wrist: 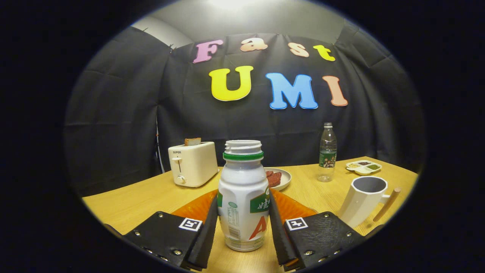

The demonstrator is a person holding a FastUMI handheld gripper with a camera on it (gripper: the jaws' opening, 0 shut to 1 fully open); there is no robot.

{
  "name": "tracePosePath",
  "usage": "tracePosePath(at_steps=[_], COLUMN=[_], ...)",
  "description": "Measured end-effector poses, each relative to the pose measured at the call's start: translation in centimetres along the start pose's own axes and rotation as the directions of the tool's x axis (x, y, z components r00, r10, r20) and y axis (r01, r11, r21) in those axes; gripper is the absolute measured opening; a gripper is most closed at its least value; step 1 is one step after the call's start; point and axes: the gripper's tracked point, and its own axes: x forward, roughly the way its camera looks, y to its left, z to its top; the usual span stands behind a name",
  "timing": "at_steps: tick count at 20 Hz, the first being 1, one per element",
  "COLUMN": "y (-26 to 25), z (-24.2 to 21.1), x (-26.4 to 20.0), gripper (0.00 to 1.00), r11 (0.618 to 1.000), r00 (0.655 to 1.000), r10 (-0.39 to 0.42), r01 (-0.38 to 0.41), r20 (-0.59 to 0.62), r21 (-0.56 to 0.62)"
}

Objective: Take the bottle from table, then pour the juice into the cup, finally place the bottle on the coaster

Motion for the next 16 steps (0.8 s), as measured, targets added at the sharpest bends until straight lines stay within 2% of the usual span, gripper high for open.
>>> tracePosePath(at_steps=[5,9,16], y=[-1.5,-3.3,-5.6], z=[1.8,3.2,3.6], x=[-0.9,-1.2,-0.5], gripper=[0.65,0.65,0.65], r11=[0.980,0.924,0.847], r00=[0.998,0.993,0.991], r10=[-0.020,-0.030,-0.057], r01=[0.008,-0.016,-0.015], r20=[0.057,0.115,0.119], r21=[0.200,0.381,0.532])
